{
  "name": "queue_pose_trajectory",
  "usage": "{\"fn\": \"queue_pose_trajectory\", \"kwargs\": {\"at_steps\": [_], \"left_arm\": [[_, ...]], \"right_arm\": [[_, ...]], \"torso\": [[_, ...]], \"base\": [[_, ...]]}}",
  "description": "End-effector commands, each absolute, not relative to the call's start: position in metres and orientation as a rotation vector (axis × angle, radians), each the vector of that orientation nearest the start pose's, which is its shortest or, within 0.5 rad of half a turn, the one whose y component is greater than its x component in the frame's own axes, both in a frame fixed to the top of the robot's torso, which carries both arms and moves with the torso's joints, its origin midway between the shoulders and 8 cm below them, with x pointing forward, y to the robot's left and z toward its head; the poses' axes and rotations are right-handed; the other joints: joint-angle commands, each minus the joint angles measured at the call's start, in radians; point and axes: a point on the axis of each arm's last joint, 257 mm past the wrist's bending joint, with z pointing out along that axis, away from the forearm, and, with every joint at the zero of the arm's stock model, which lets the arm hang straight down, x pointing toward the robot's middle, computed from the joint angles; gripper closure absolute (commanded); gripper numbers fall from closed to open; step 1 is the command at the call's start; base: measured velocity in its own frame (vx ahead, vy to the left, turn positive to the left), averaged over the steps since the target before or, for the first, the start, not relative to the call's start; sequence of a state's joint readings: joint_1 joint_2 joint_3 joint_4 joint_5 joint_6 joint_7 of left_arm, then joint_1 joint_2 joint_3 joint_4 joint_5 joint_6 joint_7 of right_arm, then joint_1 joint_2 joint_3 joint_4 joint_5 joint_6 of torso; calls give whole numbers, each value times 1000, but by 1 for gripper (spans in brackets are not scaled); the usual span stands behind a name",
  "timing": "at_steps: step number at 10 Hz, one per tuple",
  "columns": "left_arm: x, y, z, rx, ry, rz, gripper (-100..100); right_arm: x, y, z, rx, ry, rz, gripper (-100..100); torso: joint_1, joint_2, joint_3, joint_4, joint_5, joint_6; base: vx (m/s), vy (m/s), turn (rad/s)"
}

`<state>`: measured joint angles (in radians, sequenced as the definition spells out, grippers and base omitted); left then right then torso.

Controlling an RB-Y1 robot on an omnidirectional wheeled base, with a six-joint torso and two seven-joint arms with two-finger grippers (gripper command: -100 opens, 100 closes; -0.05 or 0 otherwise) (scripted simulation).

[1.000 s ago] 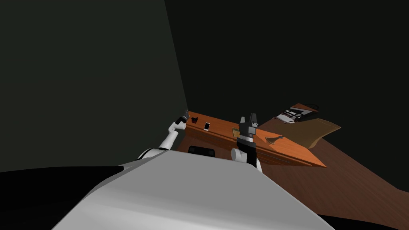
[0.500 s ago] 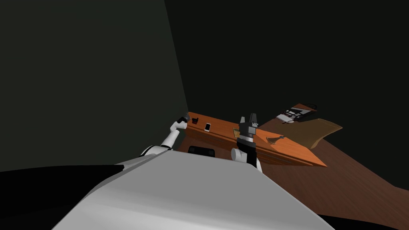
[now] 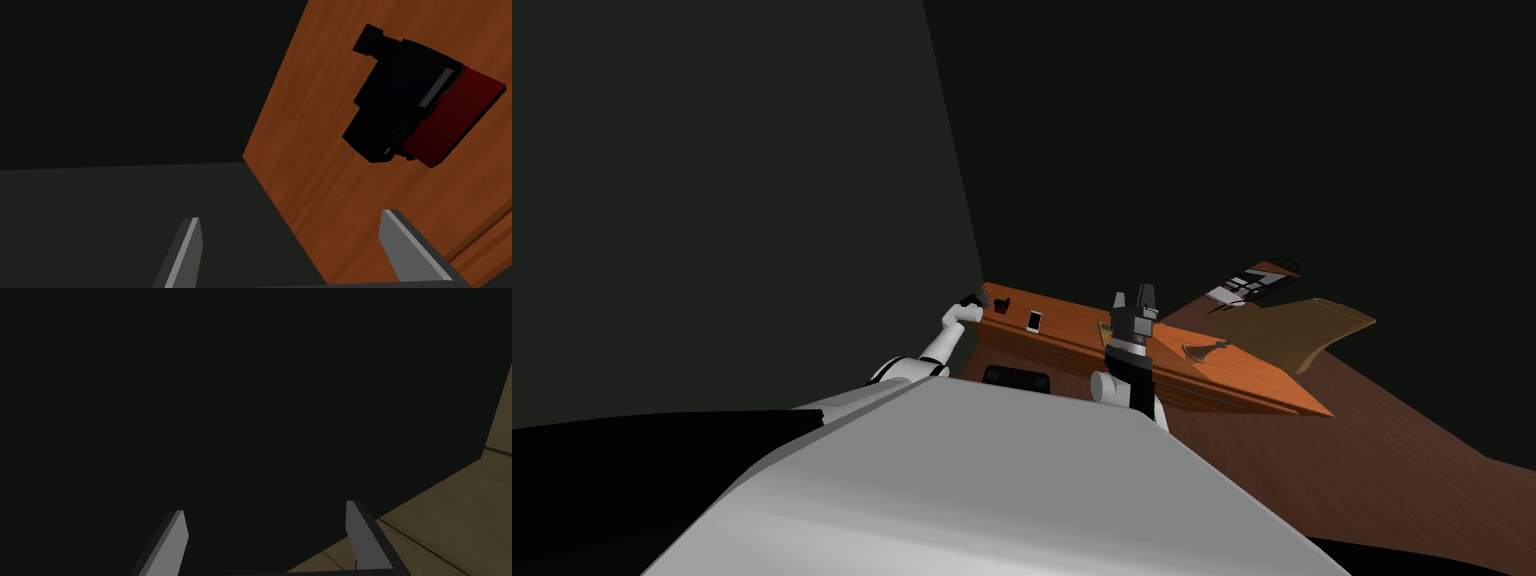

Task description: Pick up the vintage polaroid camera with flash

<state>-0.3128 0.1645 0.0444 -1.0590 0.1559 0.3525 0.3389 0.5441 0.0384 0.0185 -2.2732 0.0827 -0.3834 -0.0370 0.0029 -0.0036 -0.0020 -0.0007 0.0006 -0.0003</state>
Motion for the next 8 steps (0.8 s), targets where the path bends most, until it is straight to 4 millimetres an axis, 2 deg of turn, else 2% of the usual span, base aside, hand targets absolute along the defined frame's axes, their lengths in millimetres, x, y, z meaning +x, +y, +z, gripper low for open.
{"fn": "queue_pose_trajectory", "kwargs": {"at_steps": [1, 2, 4, 5, 8], "left_arm": [[567, 266, -411, -2001, 1363, -999, -100], [565, 266, -413, -2006, 1366, -993, -100], [552, 256, -439, -2109, 1400, -926, -100], [552, 256, -439, -2109, 1400, -926, -100], [531, 241, -468, -2235, 1442, -836, -100]], "right_arm": [[361, -278, -17, 785, 727, 1243, 0], [361, -278, -17, 785, 727, 1243, 0], [361, -278, -17, 785, 727, 1243, 0], [361, -278, -17, 785, 727, 1243, 0], [361, -278, -17, 785, 727, 1243, 0]], "torso": [[0, 0, 0, 0, 0, 0], [1, -1, -1, 0, 0, 0], [0, 0, 0, 0, 0, 0], [1, -1, -1, 0, 0, 0], [0, -1, -1, 0, 0, 0]], "base": [[76, 73, -62], [60, 63, -17], [60, 57, -49], [50, 54, -25], [71, 58, -54]]}}
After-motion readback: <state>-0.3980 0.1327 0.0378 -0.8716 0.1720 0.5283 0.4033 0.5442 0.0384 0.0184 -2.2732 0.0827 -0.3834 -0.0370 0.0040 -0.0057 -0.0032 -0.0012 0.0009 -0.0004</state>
